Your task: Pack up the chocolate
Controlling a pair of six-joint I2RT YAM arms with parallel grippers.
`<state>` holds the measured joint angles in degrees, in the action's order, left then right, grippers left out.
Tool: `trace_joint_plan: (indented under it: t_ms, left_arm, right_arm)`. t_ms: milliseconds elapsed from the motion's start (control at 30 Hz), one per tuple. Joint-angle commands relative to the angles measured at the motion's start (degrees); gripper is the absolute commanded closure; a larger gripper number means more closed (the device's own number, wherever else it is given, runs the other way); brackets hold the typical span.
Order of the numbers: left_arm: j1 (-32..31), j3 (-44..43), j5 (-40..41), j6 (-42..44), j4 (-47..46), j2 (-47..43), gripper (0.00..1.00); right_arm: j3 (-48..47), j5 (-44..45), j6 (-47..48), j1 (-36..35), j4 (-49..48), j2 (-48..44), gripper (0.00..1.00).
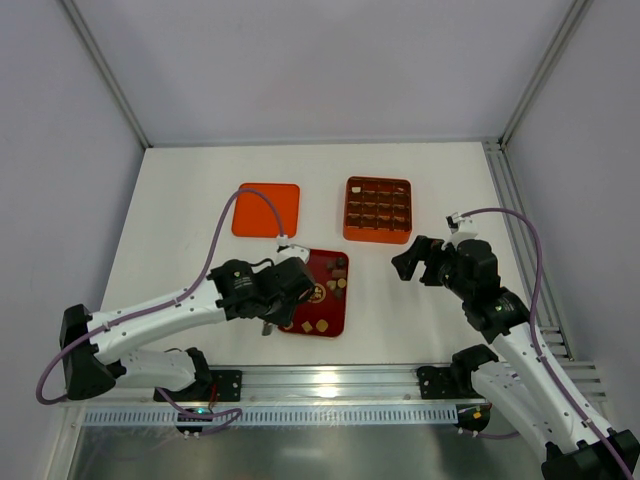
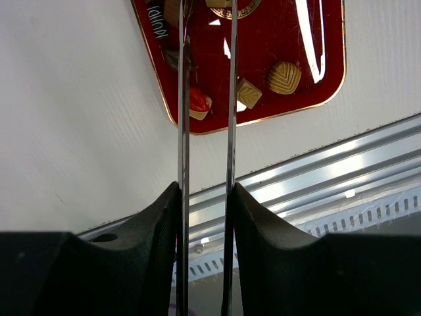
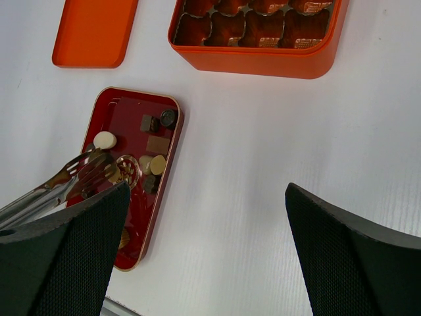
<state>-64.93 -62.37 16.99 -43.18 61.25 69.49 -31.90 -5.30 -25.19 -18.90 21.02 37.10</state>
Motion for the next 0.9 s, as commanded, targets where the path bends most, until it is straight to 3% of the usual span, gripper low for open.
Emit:
trace_joint_plan:
  t_ms: [0, 633, 867]
  left_arm:
    - [-0.4, -2.1, 1.8, -0.9, 0.4, -0.2, 0.64]
    - [-1.6, -2.0, 0.7, -0.4, 0.5, 2.0, 0.66]
    - [-1.6, -4.0, 2.2, 0.0, 1.2, 2.1, 0.82]
  right_arm:
    - [-0.3, -0.2, 0.6, 0.1, -2.0, -0.9, 0.0]
    - [-0.6, -0.2, 0.8, 0.1, -2.2, -0.4, 0.0]
    - [-0.7, -0.1, 0.8, 0.1, -2.1, -0.7, 0.0]
